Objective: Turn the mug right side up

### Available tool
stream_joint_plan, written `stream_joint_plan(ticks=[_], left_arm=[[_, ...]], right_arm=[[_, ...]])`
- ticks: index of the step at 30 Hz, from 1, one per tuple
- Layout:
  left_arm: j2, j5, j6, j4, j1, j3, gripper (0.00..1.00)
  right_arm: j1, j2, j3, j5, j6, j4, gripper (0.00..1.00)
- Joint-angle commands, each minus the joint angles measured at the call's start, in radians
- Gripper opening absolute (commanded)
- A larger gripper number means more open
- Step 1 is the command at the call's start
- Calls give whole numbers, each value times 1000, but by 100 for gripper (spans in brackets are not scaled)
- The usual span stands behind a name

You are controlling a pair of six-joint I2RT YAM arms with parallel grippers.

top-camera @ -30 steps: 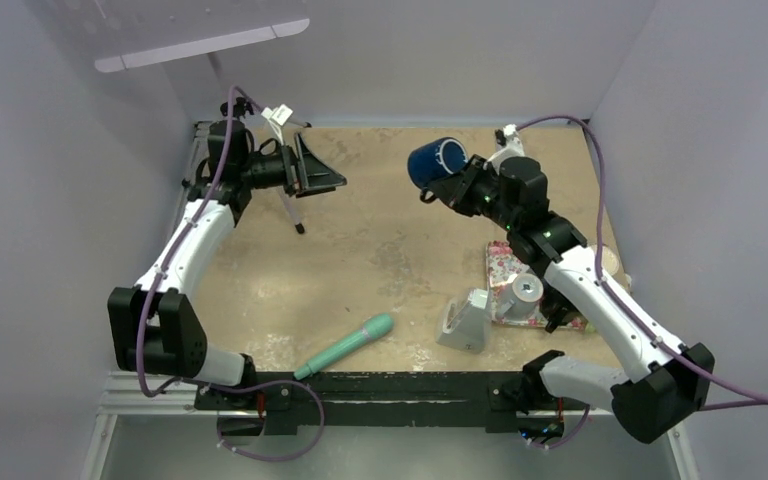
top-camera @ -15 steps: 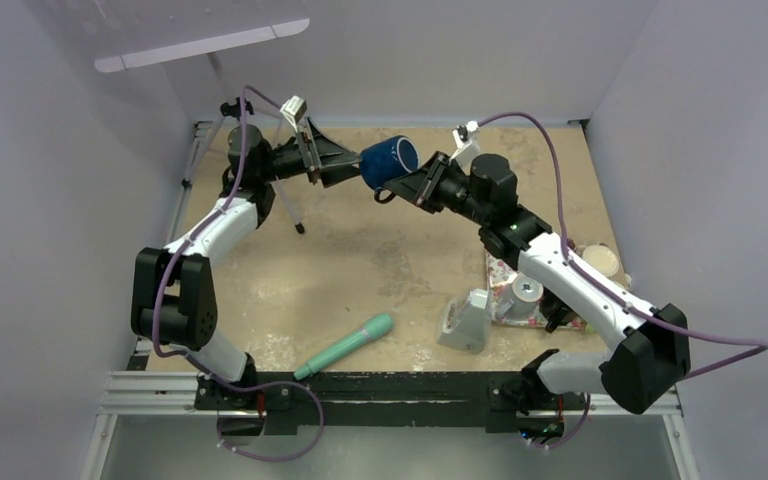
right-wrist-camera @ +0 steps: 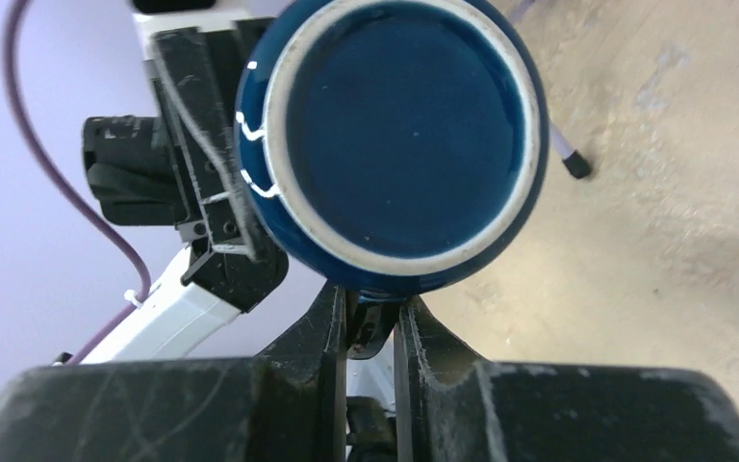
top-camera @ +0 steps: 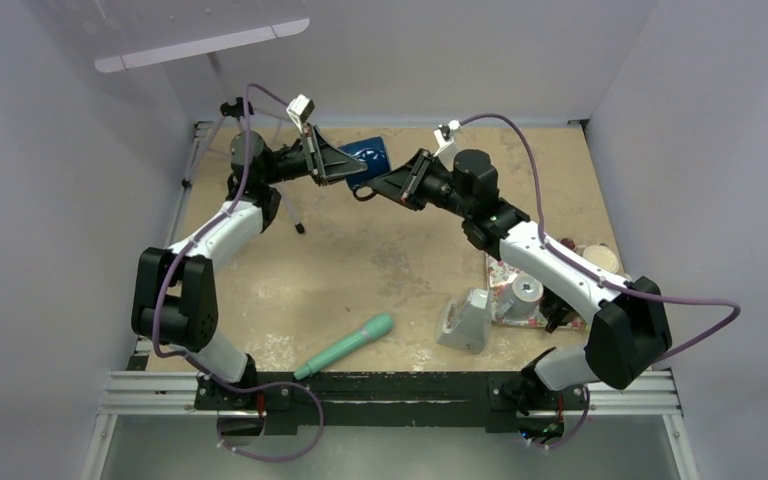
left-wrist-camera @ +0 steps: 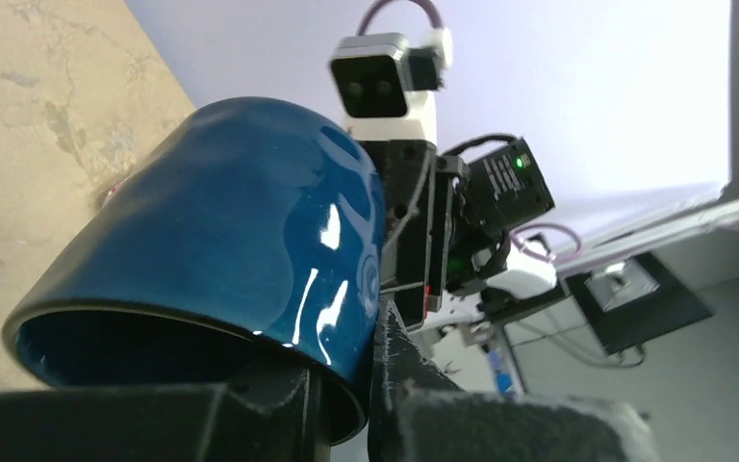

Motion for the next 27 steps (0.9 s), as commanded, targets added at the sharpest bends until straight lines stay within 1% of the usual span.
stream_joint_plan(ticks=[1,2,3,4,5,6,7,8,9,11,12,15,16,17,18,19,22,24,27], left_arm=[[-21,6,-41,27,-4,56,0],[-23,18,-5,-18,2,66,0],[-28,37,56,-102,9,80,0],[-34,55,168,-234,17,102,0],[-40,66,315,-461,23,143,0],[-43,49,546,-739,28,208,0],[-33,-4,812,-1082,27,295,0],[-23,-126,1052,-1355,20,387,0],[-23,-214,1232,-1526,17,445,0],[-52,-370,1462,-1709,25,488,0],[-71,-451,1611,-1809,25,491,0],[-106,-660,1864,-2005,26,480,0],[-109,-730,1917,-2049,31,467,0],[-113,-793,1957,-2069,41,449,0],[-116,-849,1985,-2064,56,421,0],[-119,-891,2009,-2048,75,393,0],[-87,-942,2037,-1982,139,349,0],[-42,-956,2040,-1954,176,352,0],[22,-994,2054,-1862,197,332,0]], right_arm=[[17,-24,23,-26,-57,115,0],[16,-25,30,-13,-75,71,13],[17,-27,40,4,-101,7,28],[18,-28,55,18,-131,-56,39],[18,-30,66,31,-157,-114,46],[17,-34,79,56,-184,-177,51],[18,-38,85,75,-210,-252,59],[18,-46,85,86,-244,-298,73],[17,-57,83,105,-265,-344,76],[16,-78,79,167,-304,-432,78],[18,-94,76,191,-320,-465,78],[17,-133,60,241,-349,-520,79],[17,-143,57,253,-355,-528,80],[18,-151,55,270,-363,-535,83],[17,-158,56,287,-370,-544,90],[16,-161,57,308,-378,-554,92],[17,-160,70,363,-395,-583,92],[17,-157,76,394,-390,-601,93],[17,-158,70,443,-371,-614,93]])
